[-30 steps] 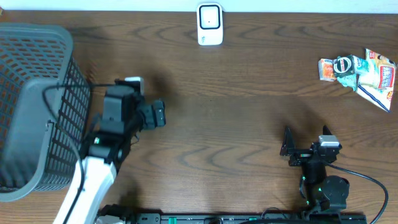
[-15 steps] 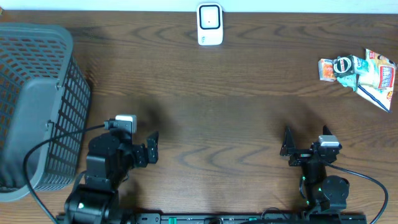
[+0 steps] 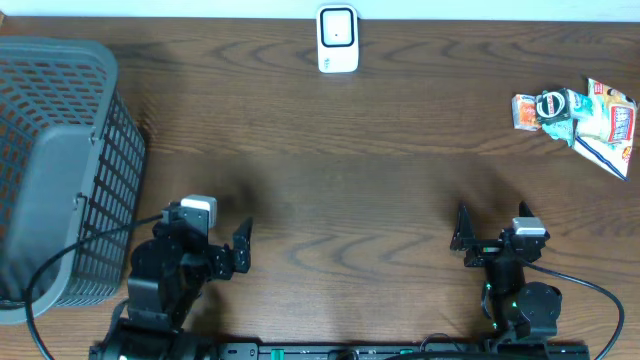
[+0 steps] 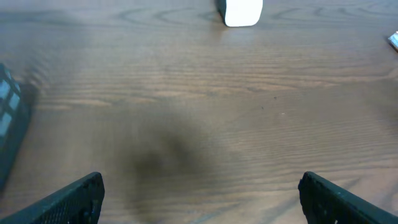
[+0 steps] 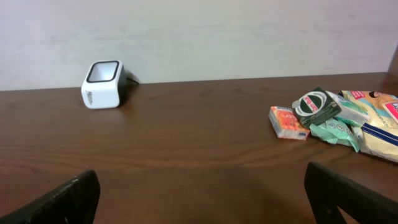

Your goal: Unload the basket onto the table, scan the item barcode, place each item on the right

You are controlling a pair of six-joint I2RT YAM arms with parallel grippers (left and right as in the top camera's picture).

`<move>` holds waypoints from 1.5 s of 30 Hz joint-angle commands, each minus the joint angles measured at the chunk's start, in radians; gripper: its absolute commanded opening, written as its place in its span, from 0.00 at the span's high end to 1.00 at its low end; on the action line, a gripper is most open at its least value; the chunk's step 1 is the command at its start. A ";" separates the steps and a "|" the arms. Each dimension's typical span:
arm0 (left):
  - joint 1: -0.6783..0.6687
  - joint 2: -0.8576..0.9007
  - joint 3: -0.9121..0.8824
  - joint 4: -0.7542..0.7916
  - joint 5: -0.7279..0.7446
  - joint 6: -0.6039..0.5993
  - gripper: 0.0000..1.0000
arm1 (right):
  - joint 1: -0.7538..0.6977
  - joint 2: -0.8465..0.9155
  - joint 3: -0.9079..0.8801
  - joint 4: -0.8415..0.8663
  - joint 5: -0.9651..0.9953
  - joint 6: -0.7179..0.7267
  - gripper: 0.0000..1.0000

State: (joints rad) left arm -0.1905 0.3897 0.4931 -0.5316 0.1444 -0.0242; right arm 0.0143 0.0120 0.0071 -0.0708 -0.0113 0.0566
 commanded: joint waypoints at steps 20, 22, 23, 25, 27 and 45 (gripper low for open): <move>0.068 -0.295 -0.288 0.340 0.006 0.053 0.02 | -0.006 -0.006 -0.002 -0.005 0.002 0.002 0.01; 0.081 -0.323 -0.302 0.341 0.006 0.053 0.03 | -0.006 -0.006 -0.002 -0.005 0.002 0.002 0.01; 0.086 -0.335 -0.308 0.343 0.006 0.053 0.02 | -0.006 -0.006 -0.002 -0.005 0.002 0.002 0.01; 0.095 -0.364 -0.325 0.358 0.006 0.053 0.02 | -0.006 -0.006 -0.002 -0.005 0.002 0.002 0.01; 0.098 -0.386 -0.348 0.392 0.006 0.053 0.02 | -0.006 -0.006 -0.002 -0.005 0.002 0.002 0.01; 0.129 -0.388 -0.459 0.628 0.035 0.054 0.02 | -0.006 -0.006 -0.002 -0.005 0.002 0.002 0.01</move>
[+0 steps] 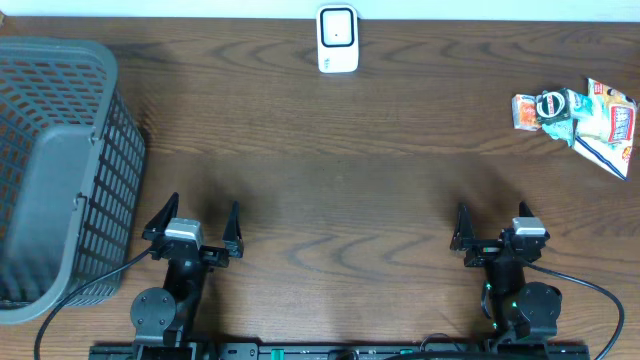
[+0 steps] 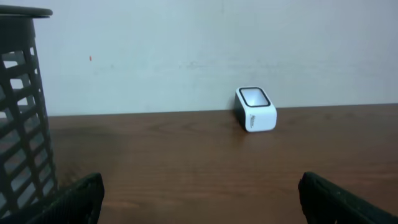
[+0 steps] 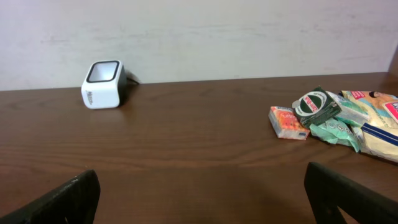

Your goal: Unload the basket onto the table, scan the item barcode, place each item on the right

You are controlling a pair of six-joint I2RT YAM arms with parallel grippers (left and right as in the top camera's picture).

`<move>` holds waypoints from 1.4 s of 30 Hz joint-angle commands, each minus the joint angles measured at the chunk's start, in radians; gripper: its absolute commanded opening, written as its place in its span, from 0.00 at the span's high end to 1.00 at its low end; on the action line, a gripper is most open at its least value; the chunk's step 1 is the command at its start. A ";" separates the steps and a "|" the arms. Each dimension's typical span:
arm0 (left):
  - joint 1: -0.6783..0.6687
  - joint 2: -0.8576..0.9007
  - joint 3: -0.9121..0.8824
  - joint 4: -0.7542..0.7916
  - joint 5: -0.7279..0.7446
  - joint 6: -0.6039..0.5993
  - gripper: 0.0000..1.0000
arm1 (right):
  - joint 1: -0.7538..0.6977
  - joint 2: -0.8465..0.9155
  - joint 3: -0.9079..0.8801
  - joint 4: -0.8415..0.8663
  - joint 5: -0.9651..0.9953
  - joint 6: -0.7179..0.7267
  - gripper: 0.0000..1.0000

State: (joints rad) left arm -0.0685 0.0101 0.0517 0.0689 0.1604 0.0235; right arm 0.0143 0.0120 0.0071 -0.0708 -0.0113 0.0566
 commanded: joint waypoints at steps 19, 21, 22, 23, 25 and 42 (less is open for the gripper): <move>0.036 -0.009 -0.048 0.017 0.024 0.002 0.02 | -0.006 -0.006 -0.002 -0.005 0.002 0.002 0.01; 0.048 -0.009 -0.048 -0.024 0.024 -0.002 0.02 | -0.006 -0.006 -0.002 -0.005 0.002 0.002 0.01; 0.053 -0.009 -0.048 -0.044 0.024 -0.002 0.02 | -0.006 -0.006 -0.002 -0.005 0.002 0.002 0.01; 0.058 -0.009 -0.048 -0.071 0.023 -0.002 0.03 | -0.006 -0.006 -0.002 -0.005 0.002 0.002 0.01; 0.064 -0.009 -0.048 -0.118 0.023 -0.002 0.02 | -0.006 -0.006 -0.002 -0.005 0.002 0.002 0.01; 0.063 -0.009 -0.048 -0.129 0.023 -0.077 0.03 | -0.006 -0.006 -0.002 -0.005 0.002 0.002 0.01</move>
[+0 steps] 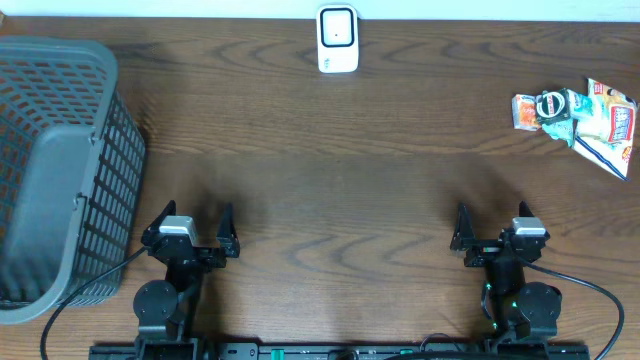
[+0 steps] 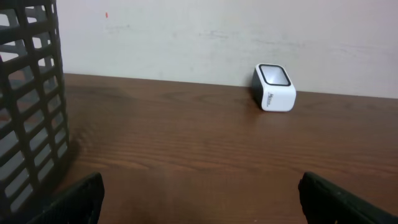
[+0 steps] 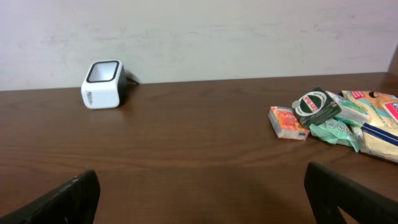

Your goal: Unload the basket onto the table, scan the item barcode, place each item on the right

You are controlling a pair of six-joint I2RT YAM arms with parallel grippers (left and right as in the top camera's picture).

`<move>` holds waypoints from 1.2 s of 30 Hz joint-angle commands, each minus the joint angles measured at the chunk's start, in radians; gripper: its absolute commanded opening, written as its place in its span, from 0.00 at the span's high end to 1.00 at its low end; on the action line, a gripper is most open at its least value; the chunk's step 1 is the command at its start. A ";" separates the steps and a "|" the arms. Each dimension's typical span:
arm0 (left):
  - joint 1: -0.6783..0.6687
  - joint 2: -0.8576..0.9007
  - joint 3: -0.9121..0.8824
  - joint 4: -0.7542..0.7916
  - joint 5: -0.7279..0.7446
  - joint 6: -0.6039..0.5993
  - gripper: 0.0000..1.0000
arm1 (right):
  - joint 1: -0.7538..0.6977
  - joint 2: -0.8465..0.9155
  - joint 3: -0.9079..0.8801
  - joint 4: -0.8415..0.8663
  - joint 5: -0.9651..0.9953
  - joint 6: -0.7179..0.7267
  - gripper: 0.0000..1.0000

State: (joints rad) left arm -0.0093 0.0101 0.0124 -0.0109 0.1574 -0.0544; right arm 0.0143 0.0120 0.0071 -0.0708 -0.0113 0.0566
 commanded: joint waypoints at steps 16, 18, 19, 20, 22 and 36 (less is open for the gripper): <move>0.003 -0.009 -0.008 -0.053 0.002 0.129 0.02 | -0.006 -0.006 -0.002 -0.005 0.002 0.002 0.01; 0.003 -0.009 -0.008 -0.054 -0.005 0.128 0.02 | -0.006 -0.006 -0.002 -0.005 0.002 0.002 0.01; 0.003 -0.009 -0.008 -0.054 -0.006 0.128 0.02 | -0.006 -0.006 -0.002 -0.005 0.002 0.002 0.01; 0.003 -0.009 -0.008 -0.054 -0.006 0.128 0.02 | -0.006 -0.006 -0.002 -0.005 0.002 0.002 0.01; 0.003 -0.009 -0.008 -0.055 -0.010 0.124 0.02 | -0.006 -0.006 -0.002 -0.005 0.002 0.002 0.01; 0.003 -0.009 -0.008 -0.060 -0.055 0.076 0.02 | -0.006 -0.006 -0.002 -0.005 0.002 0.002 0.01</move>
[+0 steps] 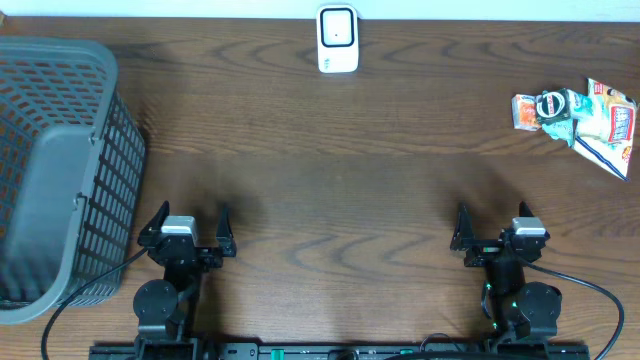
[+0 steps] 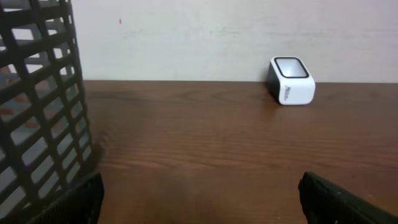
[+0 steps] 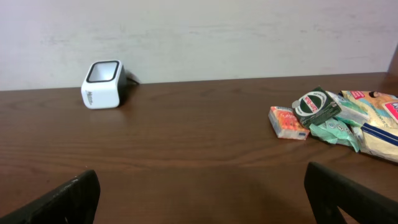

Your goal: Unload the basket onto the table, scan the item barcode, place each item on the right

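Observation:
The white barcode scanner stands at the table's far edge, in the middle; it also shows in the wrist views. A pile of packaged items lies at the far right, with an orange pack, a round dark tin and snack bags. My left gripper rests low near the front left, open and empty. Near the front right, my right gripper is also open and empty. Both are far from the items.
A large grey mesh basket fills the left side of the table, close beside my left gripper, and its wall shows in the left wrist view. A pale wall stands behind the table's far edge.
My left gripper has shifted slightly toward the basket. In its view the basket looms larger and the scanner sits further right. The right arm and the items have not moved.
At first my left arm was raised by the basket, its camera looking down at bare table. Later it lay low at the front edge, facing the scanner. It has since shifted slightly toward the basket. The right arm stayed still, open.

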You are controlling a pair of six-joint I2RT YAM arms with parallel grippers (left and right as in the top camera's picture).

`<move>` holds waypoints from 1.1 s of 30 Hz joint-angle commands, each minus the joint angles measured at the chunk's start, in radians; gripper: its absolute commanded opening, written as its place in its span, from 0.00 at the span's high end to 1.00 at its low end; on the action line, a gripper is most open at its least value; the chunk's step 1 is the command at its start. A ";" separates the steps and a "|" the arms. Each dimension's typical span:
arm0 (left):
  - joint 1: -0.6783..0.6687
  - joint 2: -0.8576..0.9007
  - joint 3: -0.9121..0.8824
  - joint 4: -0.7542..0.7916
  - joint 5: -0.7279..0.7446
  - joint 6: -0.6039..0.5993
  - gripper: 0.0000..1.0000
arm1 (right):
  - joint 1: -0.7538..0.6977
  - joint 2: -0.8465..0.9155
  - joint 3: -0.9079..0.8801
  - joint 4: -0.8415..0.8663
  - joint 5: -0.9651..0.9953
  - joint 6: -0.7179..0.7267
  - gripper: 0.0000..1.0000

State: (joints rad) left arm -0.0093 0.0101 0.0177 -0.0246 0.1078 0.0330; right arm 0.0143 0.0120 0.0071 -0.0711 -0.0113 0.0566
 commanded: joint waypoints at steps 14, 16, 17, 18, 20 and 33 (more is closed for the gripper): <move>0.003 -0.009 -0.014 -0.046 -0.007 -0.026 0.03 | -0.006 -0.006 -0.002 -0.004 0.002 0.002 0.01; 0.003 -0.009 -0.014 -0.046 -0.006 -0.027 0.02 | -0.006 -0.006 -0.002 -0.004 0.002 0.002 0.01; 0.003 -0.009 -0.014 -0.046 -0.006 -0.027 0.02 | -0.006 -0.006 -0.002 -0.004 0.002 0.002 0.01; 0.003 -0.009 -0.014 -0.046 -0.006 -0.026 0.02 | -0.006 -0.006 -0.002 -0.004 0.002 0.002 0.01; 0.003 -0.009 -0.014 -0.045 -0.006 -0.026 0.02 | -0.006 -0.006 -0.002 -0.004 0.002 0.002 0.01; 0.003 -0.008 -0.014 -0.039 -0.001 -0.027 0.02 | -0.006 -0.006 -0.002 -0.004 0.002 0.002 0.01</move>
State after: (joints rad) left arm -0.0093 0.0101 0.0185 -0.0257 0.0986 0.0189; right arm 0.0143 0.0120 0.0071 -0.0711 -0.0113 0.0566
